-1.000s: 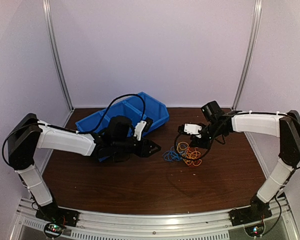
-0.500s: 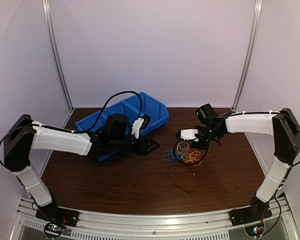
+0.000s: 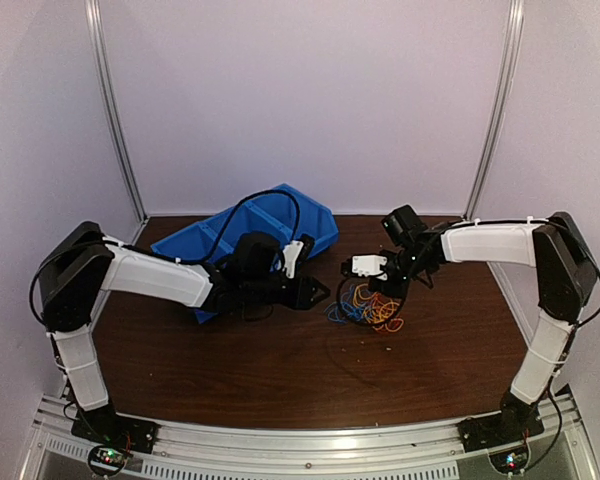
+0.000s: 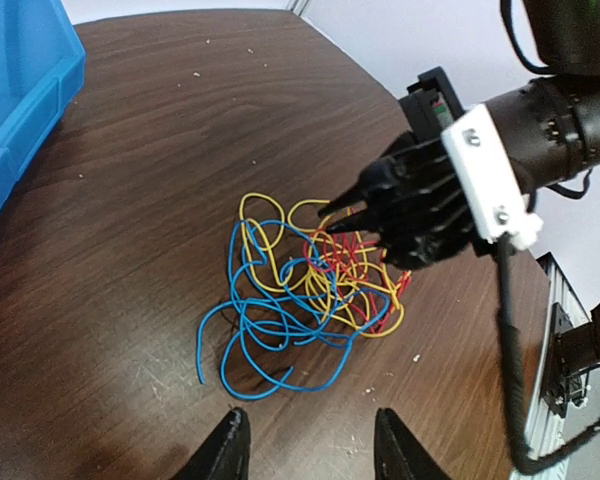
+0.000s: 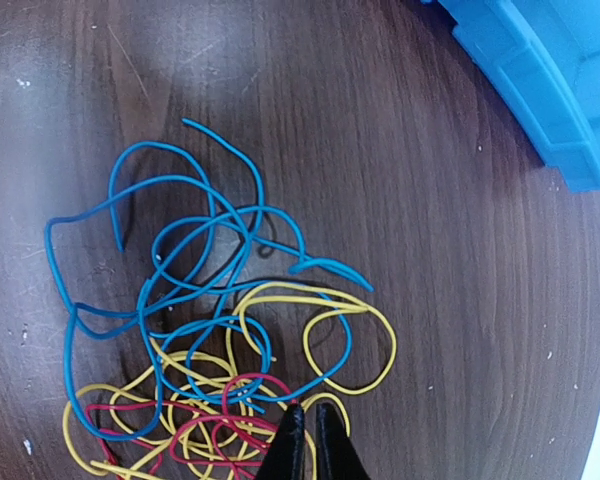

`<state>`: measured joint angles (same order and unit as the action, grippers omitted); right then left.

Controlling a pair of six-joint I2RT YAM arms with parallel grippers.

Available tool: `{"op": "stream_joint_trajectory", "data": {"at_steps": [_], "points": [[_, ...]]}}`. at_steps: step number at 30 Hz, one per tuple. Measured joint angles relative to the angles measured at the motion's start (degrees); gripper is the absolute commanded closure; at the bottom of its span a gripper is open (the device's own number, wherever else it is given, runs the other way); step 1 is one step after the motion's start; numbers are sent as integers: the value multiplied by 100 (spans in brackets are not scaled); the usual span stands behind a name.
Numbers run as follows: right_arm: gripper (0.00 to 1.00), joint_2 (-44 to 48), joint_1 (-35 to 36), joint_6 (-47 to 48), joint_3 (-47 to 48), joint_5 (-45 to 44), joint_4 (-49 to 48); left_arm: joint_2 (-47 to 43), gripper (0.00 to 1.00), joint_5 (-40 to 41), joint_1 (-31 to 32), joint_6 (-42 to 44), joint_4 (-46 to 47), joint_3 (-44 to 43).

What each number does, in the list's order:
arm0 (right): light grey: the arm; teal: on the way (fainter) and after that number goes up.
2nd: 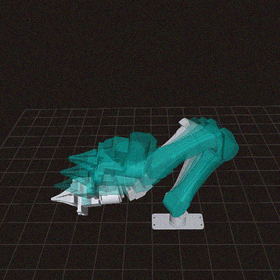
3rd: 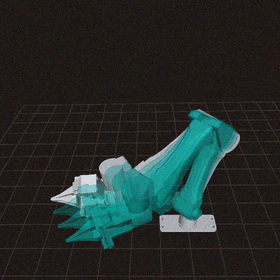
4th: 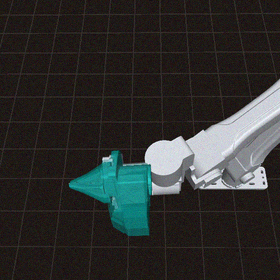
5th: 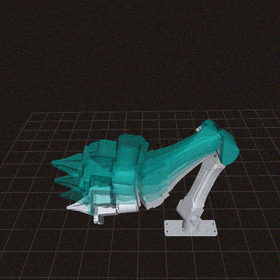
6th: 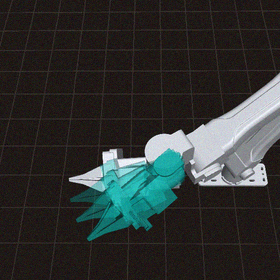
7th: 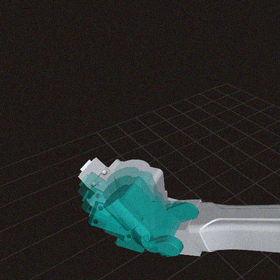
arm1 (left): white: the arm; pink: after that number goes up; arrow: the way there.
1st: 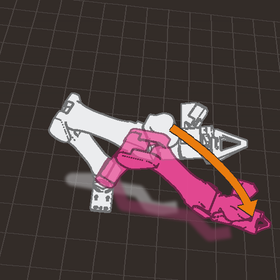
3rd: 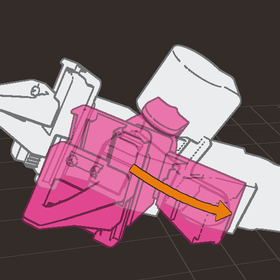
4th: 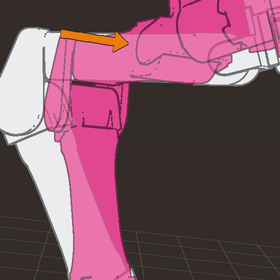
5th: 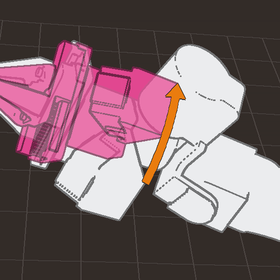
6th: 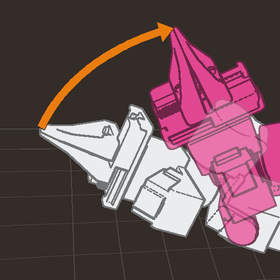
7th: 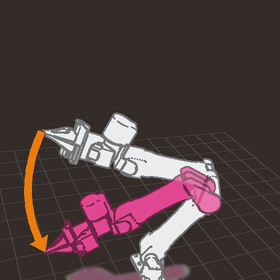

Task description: Untangle the cables

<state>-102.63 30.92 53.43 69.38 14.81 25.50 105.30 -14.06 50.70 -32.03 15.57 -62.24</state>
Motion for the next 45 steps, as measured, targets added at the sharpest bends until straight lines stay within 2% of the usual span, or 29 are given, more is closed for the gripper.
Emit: {"op": "stream_joint_trajectory", "data": {"at_steps": [6, 9, 13, 16, 20, 22, 27, 31, 38, 41, 45], "points": [[100, 17, 24, -136, -2, 315, 96, 839, 52, -164, 0, -26, 605, -256], [95, 131, 24, -225, -92, 367, 90, 1102, 51, -299, 0, -31, 1357, -120], [81, 376, 7, -402, -232, 417, 92, 1316, 53, -452, 24, -20, 2157, -55], [67, 586, -74, -592, -262, 503, 107, 1464, 61, -501, 61, 4, 2503, -107], [43, 916, -308, -903, -459, 678, 42, 1711, 67, -546, 116, -22, 2391, -557], [35, 1130, -476, -1071, -673, 807, -22, 1897, 67, -579, 127, -70, 2144, -1005], [34, 1521, -1036, -1445, -1209, 1373, -205, 2059, 72, -791, 146, -197, 1296, -1740], [34, 1519, -1353, -1742, -1283, 1690, -358, 2275, 77, -999, 151, -221, 503, -2444], [34, 1467, -1386, -1934, -1283, 1873, -538, 2962, 76, -1178, 155, -247, -575, -3539], [34, 1344, -1386, -1932, -1283, 1902, -562, 3193, 80, -1211, 166, -256, -839, -3722], [34, 1226, -1386, -1919, -1283, 1947, -557, 3353, 81, -1309, 181, -297, -1060, -3781]]}}
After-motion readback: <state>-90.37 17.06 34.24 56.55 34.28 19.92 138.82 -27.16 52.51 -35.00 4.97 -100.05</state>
